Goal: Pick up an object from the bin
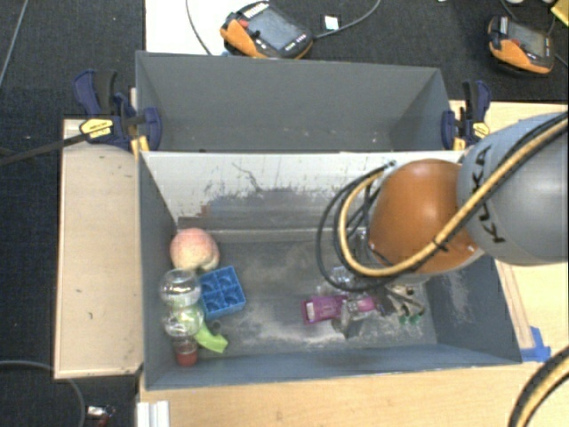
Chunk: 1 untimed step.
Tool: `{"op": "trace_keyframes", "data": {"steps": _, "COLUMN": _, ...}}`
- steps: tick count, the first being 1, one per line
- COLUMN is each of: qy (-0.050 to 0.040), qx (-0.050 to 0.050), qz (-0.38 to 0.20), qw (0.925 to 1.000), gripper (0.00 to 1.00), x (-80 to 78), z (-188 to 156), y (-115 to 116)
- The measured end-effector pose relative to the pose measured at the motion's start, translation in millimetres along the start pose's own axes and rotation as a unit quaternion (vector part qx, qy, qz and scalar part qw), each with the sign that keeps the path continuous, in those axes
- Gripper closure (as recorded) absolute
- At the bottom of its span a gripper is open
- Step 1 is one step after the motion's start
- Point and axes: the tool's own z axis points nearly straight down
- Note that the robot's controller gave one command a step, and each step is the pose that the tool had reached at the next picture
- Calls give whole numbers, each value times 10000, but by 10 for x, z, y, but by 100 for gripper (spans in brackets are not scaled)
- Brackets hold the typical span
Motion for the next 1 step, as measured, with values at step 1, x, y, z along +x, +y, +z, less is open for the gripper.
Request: {"op": "trace_keyframes", "data": {"steps": 1, "qy": 24, "qx": -5, "qz": 7, "qw": 10000, "gripper": 100, "x": 10, "z": -424, "y": 3}}
